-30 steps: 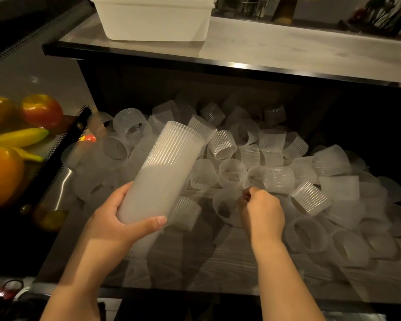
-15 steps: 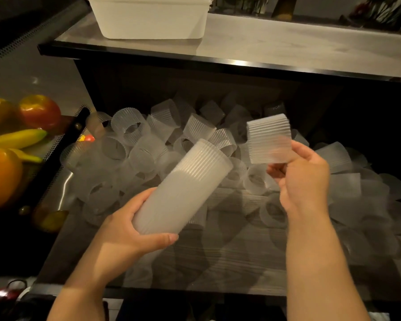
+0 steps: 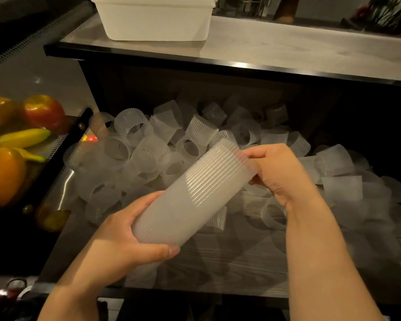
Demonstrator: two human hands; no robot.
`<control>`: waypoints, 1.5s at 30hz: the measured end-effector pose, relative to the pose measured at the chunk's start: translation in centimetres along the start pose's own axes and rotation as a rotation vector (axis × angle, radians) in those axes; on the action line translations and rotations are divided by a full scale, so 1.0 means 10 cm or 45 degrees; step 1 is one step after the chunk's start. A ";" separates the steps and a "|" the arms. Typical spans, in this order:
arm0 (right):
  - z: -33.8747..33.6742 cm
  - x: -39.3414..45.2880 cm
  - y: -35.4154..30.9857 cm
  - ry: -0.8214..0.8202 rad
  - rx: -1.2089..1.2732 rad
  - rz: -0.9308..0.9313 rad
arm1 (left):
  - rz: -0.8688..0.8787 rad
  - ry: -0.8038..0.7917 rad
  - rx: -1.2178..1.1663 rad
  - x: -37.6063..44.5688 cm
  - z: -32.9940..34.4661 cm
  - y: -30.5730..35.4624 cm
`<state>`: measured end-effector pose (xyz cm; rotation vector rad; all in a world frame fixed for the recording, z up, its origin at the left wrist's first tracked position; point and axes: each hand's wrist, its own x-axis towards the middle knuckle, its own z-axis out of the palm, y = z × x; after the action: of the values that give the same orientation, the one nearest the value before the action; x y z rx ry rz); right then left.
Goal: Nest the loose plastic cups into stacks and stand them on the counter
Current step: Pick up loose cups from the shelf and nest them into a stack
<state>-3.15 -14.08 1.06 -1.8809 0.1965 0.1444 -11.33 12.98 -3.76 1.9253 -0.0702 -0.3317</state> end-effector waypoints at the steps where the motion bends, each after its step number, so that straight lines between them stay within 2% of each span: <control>1: 0.04 0.01 0.00 -0.016 -0.048 -0.034 | -0.003 0.005 0.002 0.00 0.00 -0.01; 4: 0.12 0.01 0.02 -0.082 -0.111 -0.048 | -0.011 0.032 -0.010 0.00 -0.02 -0.03; 6: 0.19 0.02 0.08 -0.153 0.065 0.061 | -0.015 0.070 -0.019 0.00 -0.04 -0.04; 8: 0.29 0.03 0.24 -0.090 0.101 0.128 | -0.013 0.101 -0.006 0.01 -0.06 -0.04; 10: 0.38 0.07 0.48 -0.013 -0.304 0.112 | -0.018 0.126 0.008 0.02 -0.08 -0.03; 12: 0.43 0.04 0.69 -0.150 -0.717 0.272 | -0.028 0.136 0.028 0.03 -0.10 -0.03; 14: 0.46 0.02 0.85 -0.286 -0.913 0.465 | -0.037 0.134 0.046 0.02 -0.11 -0.05; 17: 0.43 0.05 0.94 -0.298 -1.074 0.498 | -0.036 0.128 0.054 0.00 -0.08 -0.04; 20: 0.31 0.09 0.89 -0.165 -0.964 0.472 | -0.023 0.122 0.037 -0.03 -0.07 -0.01; 24: -0.03 -0.06 0.54 0.442 -0.490 -0.087 | -0.049 0.082 0.030 -0.06 -0.08 0.00; 26: -0.14 -0.17 0.27 0.526 -0.145 -0.273 | -0.048 0.057 0.037 -0.07 -0.09 -0.01; 28: -0.17 -0.25 0.08 0.432 0.332 -0.360 | -0.043 0.025 0.062 -0.08 -0.09 0.00; 30: -0.16 -0.31 -0.03 0.245 0.534 -0.373 | -0.037 0.005 0.061 -0.08 -0.08 0.01; 34: -0.11 -0.33 -0.03 0.102 0.386 -0.361 | 0.000 -0.029 0.044 -0.09 -0.04 0.04; 45: 0.08 -0.29 -0.01 0.118 0.325 -0.449 | -0.001 -0.041 0.026 -0.06 -0.01 0.02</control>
<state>-5.98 -13.06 1.45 -1.6393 -0.0546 -0.2009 -11.90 13.08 -3.38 1.9407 -0.0940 -0.3637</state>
